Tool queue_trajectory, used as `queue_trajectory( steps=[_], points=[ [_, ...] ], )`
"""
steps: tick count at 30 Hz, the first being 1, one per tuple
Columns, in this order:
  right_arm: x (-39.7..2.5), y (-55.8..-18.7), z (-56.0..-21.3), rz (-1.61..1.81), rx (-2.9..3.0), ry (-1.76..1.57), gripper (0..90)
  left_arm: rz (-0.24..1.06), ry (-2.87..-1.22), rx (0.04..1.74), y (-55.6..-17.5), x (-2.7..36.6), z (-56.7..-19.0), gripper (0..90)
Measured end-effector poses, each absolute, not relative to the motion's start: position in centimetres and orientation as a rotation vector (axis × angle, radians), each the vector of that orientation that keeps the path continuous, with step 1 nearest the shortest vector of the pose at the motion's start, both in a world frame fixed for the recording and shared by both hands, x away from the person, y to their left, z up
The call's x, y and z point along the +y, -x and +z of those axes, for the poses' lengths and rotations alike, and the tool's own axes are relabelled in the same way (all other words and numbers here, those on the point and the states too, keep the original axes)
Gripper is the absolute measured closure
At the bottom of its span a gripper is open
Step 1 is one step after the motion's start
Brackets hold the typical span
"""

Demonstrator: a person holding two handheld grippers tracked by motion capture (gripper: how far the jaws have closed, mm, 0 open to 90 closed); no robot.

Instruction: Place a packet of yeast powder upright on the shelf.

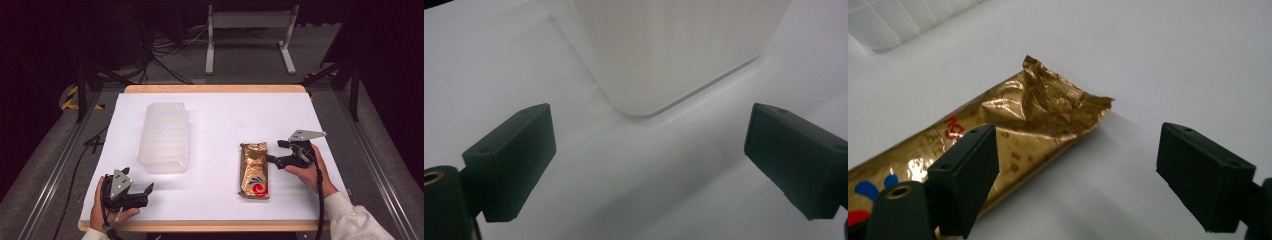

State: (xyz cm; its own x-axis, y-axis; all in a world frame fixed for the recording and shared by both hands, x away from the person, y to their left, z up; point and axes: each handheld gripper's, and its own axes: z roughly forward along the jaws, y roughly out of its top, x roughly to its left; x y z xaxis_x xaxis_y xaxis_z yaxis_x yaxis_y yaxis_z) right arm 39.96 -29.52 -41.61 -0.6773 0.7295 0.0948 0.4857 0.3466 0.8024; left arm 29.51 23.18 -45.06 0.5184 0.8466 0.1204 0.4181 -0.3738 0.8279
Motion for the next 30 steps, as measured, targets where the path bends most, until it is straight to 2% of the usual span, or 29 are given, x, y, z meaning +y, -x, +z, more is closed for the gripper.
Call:
queue_trajectory(
  steps=[11,17,23,26,30],
  points=[
    [-26.7,-42.6,-42.7,1.201,2.39,-1.149,18.0,0.703,-1.991,1.022,-29.2,23.3,-45.1,7.0],
    [-26.6,-43.2,-43.5,1.157,2.408,-1.238,13.8,0.705,-1.994,1.023,-29.1,23.3,-45.3,7.1],
    [-26.5,-43.6,-44.1,1.209,2.409,-1.318,14.1,0.71,-2.005,1.013,-29.0,23.1,-45.2,7.3],
    [-26.3,-43.8,-44.0,1.236,2.425,-1.326,23.8,0.719,-2.009,1.012,-29.0,23.1,-45.2,7.2],
    [-25.9,-43.9,-44.0,1.289,2.422,-1.336,46.9,0.729,-2.001,1.015,-29.1,23.0,-45.2,7.3]
  ],
)
